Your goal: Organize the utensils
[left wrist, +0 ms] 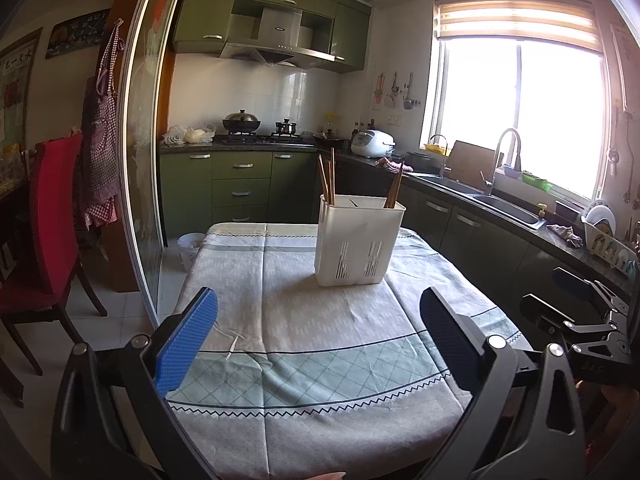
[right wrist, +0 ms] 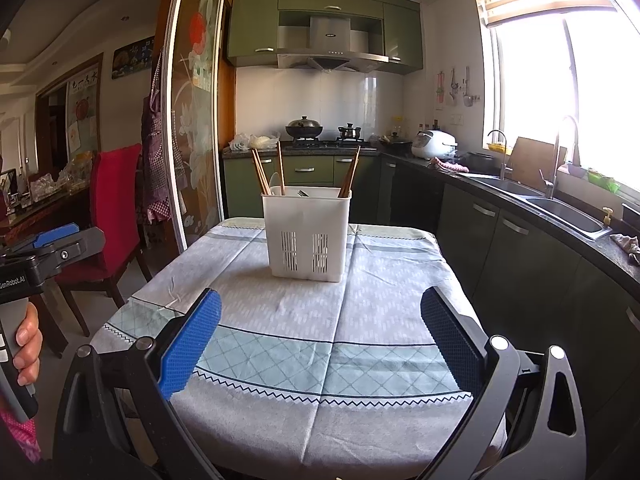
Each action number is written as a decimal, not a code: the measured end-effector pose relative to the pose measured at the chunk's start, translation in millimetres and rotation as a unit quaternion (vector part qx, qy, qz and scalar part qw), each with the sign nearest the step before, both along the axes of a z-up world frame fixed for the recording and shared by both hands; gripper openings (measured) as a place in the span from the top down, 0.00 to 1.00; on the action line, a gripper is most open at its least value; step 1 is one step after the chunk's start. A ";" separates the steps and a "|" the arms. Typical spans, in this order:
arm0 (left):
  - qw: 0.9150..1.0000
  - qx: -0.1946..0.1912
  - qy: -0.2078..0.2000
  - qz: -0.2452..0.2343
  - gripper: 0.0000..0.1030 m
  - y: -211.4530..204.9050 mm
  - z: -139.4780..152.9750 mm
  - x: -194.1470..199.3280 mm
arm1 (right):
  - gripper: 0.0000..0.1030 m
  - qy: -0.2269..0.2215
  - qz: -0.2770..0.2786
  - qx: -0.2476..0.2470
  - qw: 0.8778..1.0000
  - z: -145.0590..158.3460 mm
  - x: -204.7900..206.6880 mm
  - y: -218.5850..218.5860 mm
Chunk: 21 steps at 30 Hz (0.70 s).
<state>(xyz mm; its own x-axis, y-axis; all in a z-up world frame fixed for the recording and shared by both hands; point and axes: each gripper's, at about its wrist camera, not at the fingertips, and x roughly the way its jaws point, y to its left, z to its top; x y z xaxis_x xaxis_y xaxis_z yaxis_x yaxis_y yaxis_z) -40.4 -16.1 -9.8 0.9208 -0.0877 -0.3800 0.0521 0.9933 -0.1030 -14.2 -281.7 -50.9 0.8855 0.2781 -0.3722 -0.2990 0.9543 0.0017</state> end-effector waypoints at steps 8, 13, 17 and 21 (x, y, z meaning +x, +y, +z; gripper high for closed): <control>1.000 -0.005 0.007 -0.005 0.07 0.4 -2.0 4.1 | 0.04 0.006 0.003 -0.001 1.000 -2.5 2.5 0.7; 1.000 0.000 0.009 0.000 0.07 -2.3 -5.3 7.6 | 0.04 0.009 0.003 -0.002 1.000 -4.0 4.4 1.6; 1.000 0.007 -0.003 0.007 0.07 -3.8 -4.7 5.9 | 0.04 0.011 0.004 -0.002 1.000 -4.3 5.7 1.9; 1.000 0.014 -0.007 0.010 0.07 -4.2 -4.3 4.9 | 0.04 0.011 0.005 -0.002 1.000 -5.1 6.2 2.5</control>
<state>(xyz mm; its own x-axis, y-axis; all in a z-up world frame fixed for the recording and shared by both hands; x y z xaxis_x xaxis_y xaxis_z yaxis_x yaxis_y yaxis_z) -35.5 -20.3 -14.1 0.9273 -0.0591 -0.3696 0.0334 0.9966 -0.0754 -7.9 -279.2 -56.0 0.8741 0.2854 -0.3931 -0.3081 0.9514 0.0056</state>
